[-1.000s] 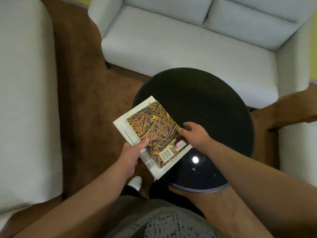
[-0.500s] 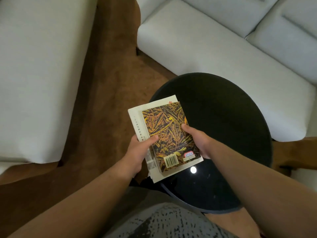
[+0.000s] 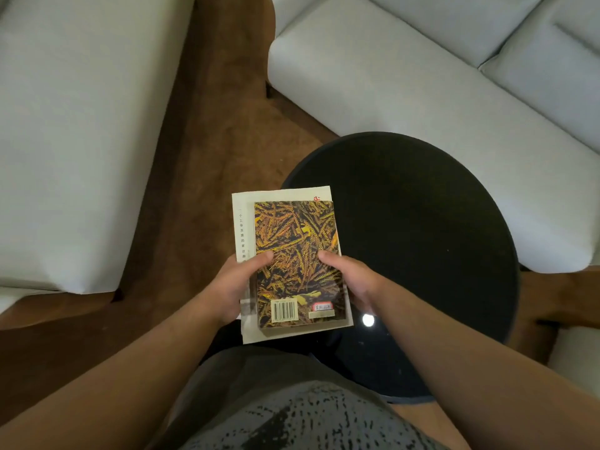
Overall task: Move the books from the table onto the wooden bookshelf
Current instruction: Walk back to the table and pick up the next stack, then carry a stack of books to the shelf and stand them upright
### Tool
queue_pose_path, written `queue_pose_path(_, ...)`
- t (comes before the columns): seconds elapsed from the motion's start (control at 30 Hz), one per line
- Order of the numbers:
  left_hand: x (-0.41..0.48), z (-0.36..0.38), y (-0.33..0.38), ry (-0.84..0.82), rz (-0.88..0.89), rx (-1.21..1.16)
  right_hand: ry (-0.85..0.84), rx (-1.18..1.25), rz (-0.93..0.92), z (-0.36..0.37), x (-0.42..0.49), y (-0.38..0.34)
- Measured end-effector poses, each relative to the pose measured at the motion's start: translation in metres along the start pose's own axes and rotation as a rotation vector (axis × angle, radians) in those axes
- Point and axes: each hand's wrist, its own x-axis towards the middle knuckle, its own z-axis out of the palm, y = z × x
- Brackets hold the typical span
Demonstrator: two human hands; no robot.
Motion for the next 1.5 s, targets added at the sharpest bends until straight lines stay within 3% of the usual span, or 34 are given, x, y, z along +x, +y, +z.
queue_pose_path(0.2, -0.007, -0.032, -0.016, 0.010, -0.045, 0.021, -0.027, 0.009, -0.046, 0.022, 0.005, 0.013)
queue_pose_path(0.37, -0.010, -0.036, -0.016, -0.021, -0.051, 0.030, 0.038, 0.242, -0.023, 0.034, 0.012, 0.013)
queue_pose_path(0.53, -0.011, -0.035, -0.018, 0.003, -0.052, 0.036, -0.007, 0.188, -0.012, 0.031, 0.015, 0.010)
queue_pose_path(0.9, -0.028, -0.060, -0.032, 0.034, -0.011, -0.219, -0.111, 0.197, 0.013, 0.062, 0.012, -0.005)
queue_pose_path(1.27, -0.145, -0.220, -0.055, 0.211, 0.161, -0.526, -0.204, -0.263, -0.031, 0.260, 0.004, -0.027)
queue_pose_path(1.5, -0.220, -0.342, -0.084, 0.395, 0.261, -0.682, -0.367, -0.449, -0.075, 0.422, 0.000, -0.031)
